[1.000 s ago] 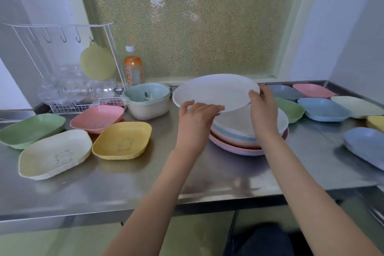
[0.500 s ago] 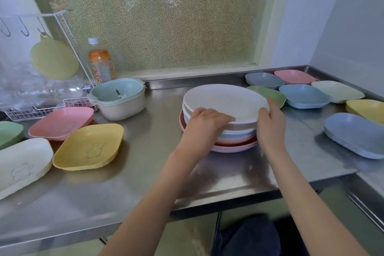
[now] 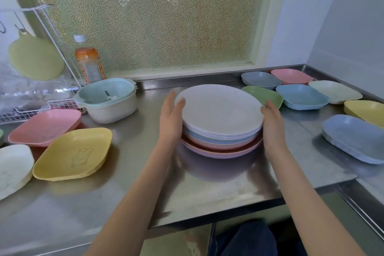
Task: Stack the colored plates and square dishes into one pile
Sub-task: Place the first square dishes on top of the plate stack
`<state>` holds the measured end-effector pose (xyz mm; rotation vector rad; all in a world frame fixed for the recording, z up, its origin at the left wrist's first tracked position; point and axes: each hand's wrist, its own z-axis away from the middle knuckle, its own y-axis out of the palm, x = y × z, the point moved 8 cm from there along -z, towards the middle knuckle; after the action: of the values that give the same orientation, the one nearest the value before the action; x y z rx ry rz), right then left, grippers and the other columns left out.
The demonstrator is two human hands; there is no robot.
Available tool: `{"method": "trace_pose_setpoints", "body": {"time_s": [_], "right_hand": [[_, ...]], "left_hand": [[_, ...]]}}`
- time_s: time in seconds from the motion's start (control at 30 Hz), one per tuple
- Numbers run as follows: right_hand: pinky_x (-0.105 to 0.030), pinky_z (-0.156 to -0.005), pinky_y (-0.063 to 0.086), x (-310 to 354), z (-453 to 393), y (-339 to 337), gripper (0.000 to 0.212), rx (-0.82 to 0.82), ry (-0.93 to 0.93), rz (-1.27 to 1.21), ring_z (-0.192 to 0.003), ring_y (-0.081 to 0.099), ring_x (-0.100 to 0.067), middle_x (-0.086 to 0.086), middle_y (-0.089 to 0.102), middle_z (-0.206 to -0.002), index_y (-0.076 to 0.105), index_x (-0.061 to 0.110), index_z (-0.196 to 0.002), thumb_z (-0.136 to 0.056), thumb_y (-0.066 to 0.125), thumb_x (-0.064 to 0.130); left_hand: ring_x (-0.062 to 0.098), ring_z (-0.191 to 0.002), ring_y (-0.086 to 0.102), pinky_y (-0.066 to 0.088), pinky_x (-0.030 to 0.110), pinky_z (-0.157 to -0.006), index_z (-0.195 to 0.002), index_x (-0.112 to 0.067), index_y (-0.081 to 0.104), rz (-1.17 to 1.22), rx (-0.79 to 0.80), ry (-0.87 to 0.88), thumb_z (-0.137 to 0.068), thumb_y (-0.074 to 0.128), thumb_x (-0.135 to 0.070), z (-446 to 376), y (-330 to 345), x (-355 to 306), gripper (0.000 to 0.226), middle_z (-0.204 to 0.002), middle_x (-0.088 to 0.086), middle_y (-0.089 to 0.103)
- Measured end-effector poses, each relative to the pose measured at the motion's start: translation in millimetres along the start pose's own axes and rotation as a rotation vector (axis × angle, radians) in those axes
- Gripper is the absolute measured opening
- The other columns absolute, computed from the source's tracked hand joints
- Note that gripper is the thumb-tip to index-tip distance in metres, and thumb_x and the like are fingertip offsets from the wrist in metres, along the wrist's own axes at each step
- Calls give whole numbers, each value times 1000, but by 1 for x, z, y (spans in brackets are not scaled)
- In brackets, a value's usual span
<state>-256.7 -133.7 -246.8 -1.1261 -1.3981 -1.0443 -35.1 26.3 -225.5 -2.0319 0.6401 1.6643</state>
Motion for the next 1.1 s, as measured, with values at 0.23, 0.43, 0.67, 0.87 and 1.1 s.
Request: {"method": "trace_pose_setpoints", "body": {"time_s": [0.23, 0.43, 0.67, 0.87, 1.1], "right_hand": [[-37, -99, 44, -11, -1, 12, 47, 55, 21, -12, -118, 53, -19, 1, 56, -132, 46, 22, -137, -90, 39, 18], [-26, -83, 45, -8, 12, 38, 45, 118, -18, -55, -109, 56, -14, 2, 59, -124, 50, 20, -133, -90, 38, 14], [-40, -102, 42, -10, 32, 79, 50, 204, 4, -40, -117, 54, -18, 1, 59, -128, 51, 21, -132, -83, 38, 22], [-43, -105, 40, -8, 38, 89, 44, 206, 1, -11, -121, 52, -20, 0, 57, -131, 51, 19, -133, -92, 37, 20], [-40, -105, 39, -7, 52, 82, 43, 127, -69, 24, -121, 50, -17, 2, 56, -133, 50, 22, -133, -95, 33, 30]], "left_hand": [[10, -101, 56, 44, 1, -68, -141, -16, 42, 212, -31, -120, -98, 36, -5, -8, 7, 20, 45, -123, 2, 54], [-5, -82, 52, 41, -2, -57, -134, -14, 48, 217, -141, -75, -96, 35, 0, -3, -22, 17, 43, -102, -7, 56], [11, -96, 53, 43, 0, -61, -136, -11, 50, 199, -244, -67, -95, 36, -4, 3, -71, 20, 43, -116, 1, 57], [12, -118, 48, 35, 22, -95, -140, -15, 47, 63, -206, -71, -100, 35, -13, 11, -90, 16, 42, -135, 3, 53], [37, -110, 58, 41, 47, -97, -113, -4, 64, -809, -391, 300, -94, 42, -22, 70, -146, -11, 34, -111, 17, 68]]}}
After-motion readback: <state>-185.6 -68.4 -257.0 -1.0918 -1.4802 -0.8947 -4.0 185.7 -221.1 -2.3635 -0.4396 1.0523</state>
